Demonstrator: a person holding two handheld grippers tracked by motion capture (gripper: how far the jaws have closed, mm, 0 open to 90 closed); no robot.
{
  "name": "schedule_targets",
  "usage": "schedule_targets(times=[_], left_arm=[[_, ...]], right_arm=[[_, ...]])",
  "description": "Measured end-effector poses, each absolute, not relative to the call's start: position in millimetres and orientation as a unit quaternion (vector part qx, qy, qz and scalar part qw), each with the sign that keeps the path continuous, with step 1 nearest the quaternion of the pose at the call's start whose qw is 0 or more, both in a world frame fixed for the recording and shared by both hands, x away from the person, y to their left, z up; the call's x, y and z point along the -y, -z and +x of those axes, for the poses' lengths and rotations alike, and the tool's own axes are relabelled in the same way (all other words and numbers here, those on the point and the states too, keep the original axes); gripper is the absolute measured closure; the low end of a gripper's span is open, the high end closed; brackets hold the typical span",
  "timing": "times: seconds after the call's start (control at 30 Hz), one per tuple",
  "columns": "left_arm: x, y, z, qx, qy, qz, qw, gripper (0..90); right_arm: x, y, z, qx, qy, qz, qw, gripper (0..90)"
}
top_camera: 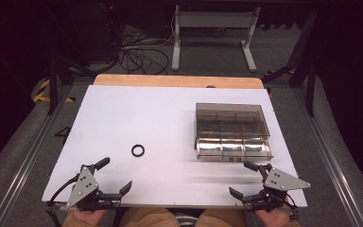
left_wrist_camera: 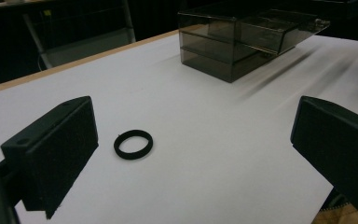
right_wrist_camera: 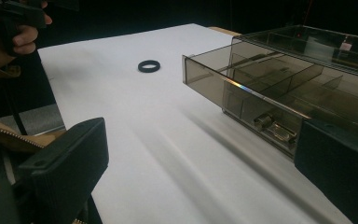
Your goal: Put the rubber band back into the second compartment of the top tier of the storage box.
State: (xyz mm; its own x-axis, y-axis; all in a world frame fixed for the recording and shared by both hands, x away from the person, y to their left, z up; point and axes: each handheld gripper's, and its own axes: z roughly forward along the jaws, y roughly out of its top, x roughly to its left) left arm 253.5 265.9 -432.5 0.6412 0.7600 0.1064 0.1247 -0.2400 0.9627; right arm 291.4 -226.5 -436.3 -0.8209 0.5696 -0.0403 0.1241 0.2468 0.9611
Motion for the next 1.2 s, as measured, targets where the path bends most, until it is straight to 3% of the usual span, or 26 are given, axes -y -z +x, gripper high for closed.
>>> schedule_targets(times=[1.2], left_arm=[[-263.9, 419.8, 274.0, -0.3, -0.265, 0.739, 0.542, 5.4]], right_arm=[[223.7, 438.3, 288.7, -0.769, -0.566, 0.226, 0.194, 4.6]])
